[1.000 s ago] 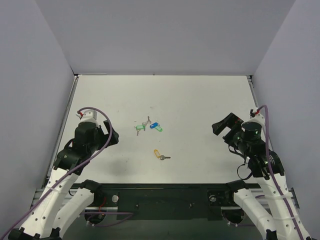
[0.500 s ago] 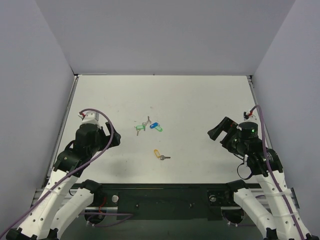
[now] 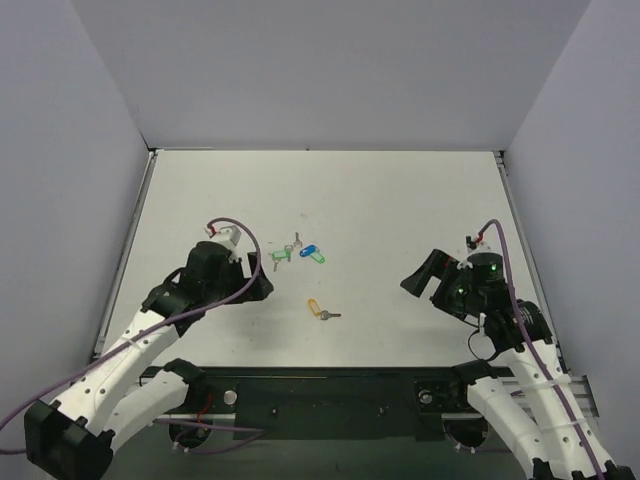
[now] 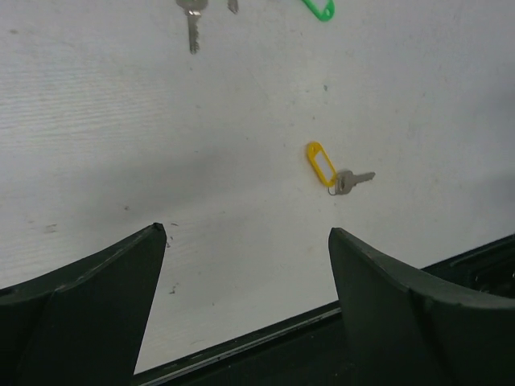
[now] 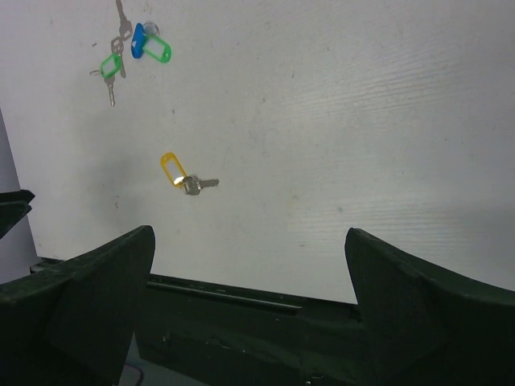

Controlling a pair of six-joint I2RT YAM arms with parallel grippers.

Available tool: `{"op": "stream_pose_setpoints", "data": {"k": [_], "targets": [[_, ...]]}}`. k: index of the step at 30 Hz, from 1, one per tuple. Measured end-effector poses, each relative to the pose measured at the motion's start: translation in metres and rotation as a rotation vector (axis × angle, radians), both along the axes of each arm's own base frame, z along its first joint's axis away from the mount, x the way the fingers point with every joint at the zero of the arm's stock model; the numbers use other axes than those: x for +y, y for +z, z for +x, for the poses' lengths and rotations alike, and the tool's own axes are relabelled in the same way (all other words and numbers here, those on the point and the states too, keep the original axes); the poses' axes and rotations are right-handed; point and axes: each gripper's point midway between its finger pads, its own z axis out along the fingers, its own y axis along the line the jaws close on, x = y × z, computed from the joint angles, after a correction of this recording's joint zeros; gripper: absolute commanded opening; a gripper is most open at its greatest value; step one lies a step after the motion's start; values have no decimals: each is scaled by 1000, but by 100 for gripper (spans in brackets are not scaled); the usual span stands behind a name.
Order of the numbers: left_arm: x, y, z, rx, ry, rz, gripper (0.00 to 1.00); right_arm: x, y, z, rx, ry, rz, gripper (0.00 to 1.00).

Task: Remove the keys from the keyring

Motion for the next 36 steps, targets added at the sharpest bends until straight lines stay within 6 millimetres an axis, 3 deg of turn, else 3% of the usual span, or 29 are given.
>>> {"op": "stream_pose_setpoints", "data": {"k": [8,27,36], "targets": [[-48,-51,-19,118,-171,-59,86,21,-19,-3,29,66,71,100],[-123,-95,-3,217,-219,-45,69,32,-24,-5,10,100,107,100],[-136,-109,5,244,-153,-13,63,33,-23,-6,4,105,109,100]]}}
